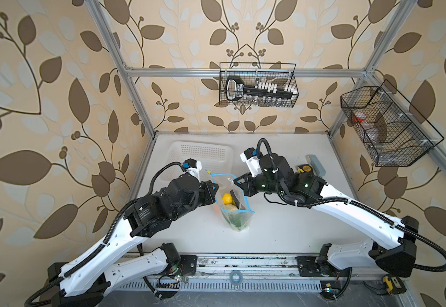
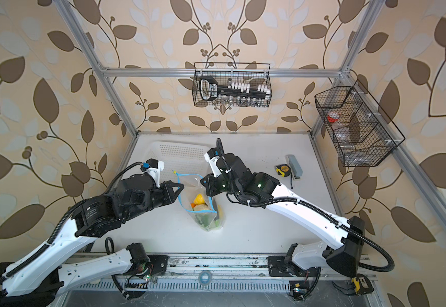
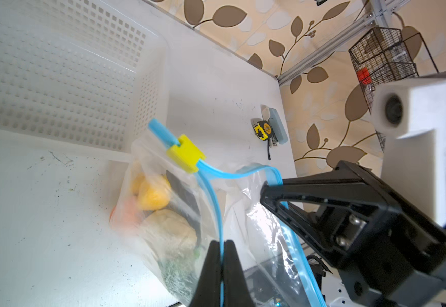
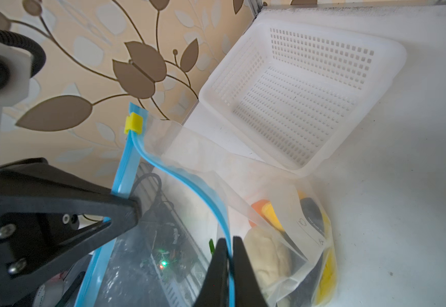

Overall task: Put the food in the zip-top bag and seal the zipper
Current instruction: 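Lift the bag by its zipper ends with both grippers, pulling them apart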

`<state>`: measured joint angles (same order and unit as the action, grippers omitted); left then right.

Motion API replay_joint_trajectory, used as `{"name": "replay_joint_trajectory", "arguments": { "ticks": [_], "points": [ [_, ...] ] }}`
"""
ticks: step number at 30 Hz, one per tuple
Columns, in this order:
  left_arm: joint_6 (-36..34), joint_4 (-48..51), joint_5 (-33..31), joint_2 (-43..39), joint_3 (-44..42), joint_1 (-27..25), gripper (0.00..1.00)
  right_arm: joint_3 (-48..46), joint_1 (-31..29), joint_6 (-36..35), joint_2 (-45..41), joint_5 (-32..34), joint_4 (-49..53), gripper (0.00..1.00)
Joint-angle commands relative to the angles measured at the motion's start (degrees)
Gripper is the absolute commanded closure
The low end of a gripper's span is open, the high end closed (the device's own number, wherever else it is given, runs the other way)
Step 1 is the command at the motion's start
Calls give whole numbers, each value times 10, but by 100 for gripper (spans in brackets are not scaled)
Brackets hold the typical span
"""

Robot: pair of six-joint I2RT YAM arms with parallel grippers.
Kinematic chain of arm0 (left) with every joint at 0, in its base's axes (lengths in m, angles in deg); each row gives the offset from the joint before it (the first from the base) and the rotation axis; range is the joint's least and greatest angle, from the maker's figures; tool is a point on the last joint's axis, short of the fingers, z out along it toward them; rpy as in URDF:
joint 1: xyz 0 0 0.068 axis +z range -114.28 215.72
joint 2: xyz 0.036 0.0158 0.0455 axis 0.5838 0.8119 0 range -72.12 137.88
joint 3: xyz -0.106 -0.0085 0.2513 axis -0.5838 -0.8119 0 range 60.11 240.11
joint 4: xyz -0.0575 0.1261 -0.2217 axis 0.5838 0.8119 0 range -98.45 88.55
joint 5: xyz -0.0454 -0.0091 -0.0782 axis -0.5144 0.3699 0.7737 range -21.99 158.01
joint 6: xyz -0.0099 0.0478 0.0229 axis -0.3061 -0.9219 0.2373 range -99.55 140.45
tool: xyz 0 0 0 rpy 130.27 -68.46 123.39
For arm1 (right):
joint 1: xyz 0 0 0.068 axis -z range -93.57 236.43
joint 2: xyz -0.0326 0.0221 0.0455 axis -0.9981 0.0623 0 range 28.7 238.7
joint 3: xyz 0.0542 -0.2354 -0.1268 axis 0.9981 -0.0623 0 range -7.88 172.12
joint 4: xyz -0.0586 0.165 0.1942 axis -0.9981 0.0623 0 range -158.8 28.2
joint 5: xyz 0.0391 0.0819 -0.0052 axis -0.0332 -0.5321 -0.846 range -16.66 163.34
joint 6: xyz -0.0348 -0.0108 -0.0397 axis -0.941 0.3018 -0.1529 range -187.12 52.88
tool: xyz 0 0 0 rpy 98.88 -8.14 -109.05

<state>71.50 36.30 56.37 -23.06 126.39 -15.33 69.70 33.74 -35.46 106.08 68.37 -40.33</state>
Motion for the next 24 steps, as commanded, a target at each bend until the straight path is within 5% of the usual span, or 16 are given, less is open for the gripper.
{"name": "replay_joint_trajectory", "arguments": {
  "ticks": [1, 4, 8, 18, 24],
  "points": [
    [3, -17, -34, 19, 0, -5, 100, 19, 17, -38, -29, -9, -12, 58],
    [3, -27, -35, 31, 4, -5, 100, -4, 29, -68, -82, -4, -15, 42],
    [24, -38, -36, 34, 1, -5, 100, -87, 29, -130, -190, -11, -41, 36],
    [23, -59, -30, 39, 1, -5, 100, -434, -41, -284, -501, -56, -276, 53],
    [24, -55, -33, 33, 0, -4, 100, -496, -86, -313, -502, -25, -373, 54]
  ]
}}
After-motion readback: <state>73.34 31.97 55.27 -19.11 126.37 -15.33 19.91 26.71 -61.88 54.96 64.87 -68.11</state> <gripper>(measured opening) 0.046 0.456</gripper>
